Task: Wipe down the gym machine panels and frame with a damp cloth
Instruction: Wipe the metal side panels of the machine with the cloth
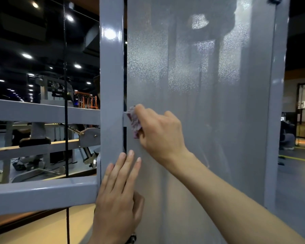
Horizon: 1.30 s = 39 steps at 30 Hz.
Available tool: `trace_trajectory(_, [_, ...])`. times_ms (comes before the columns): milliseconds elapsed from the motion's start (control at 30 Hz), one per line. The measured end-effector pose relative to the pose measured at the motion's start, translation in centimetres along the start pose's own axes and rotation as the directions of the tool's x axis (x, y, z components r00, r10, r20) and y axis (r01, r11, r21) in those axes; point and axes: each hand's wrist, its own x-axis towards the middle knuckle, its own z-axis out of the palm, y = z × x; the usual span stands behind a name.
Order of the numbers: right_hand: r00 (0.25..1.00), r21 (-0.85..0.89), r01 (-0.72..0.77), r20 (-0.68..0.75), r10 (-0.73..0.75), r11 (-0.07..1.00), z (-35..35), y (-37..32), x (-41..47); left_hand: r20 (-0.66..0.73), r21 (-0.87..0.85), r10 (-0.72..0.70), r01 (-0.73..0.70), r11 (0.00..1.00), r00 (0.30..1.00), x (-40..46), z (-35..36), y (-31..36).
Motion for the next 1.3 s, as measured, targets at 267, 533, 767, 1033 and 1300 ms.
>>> trace_trajectory(267, [0.971, -0.102, -0.236, -0.062, 0.231, 0.966, -2.0, 4.4, -2.0, -0.020, 0.006, 0.010, -0.010, 1.000, 1.000, 0.1, 0.2, -0.1])
trace_trajectory(533, [0.994, -0.027, -0.067, 0.081, 0.069, 0.997, -1.4, 3.1, -1.9, -0.013, 0.014, 0.038, -0.038, 0.999, 0.999, 0.0, 0.2, -0.4])
trace_trajectory(767, [0.943, -0.104, -0.330, 0.010, 0.333, 0.938, -3.5, 8.0, -4.1, -0.024, -0.001, 0.007, -0.007, 1.000, 1.000, 0.2, 0.5, 0.2])
trace_trajectory(1033, [0.967, -0.182, -0.223, 0.085, 0.241, 0.958, -3.9, 9.2, -5.0, -0.090, 0.007, -0.014, 0.015, 1.000, 0.996, 0.0, 1.1, 0.6])
trace_trajectory(1300, [0.930, -0.162, -0.342, 0.081, 0.358, 0.926, -4.5, 10.3, -5.2, -0.104, 0.020, -0.018, 0.020, 1.000, 0.994, 0.0, 1.7, 0.7])
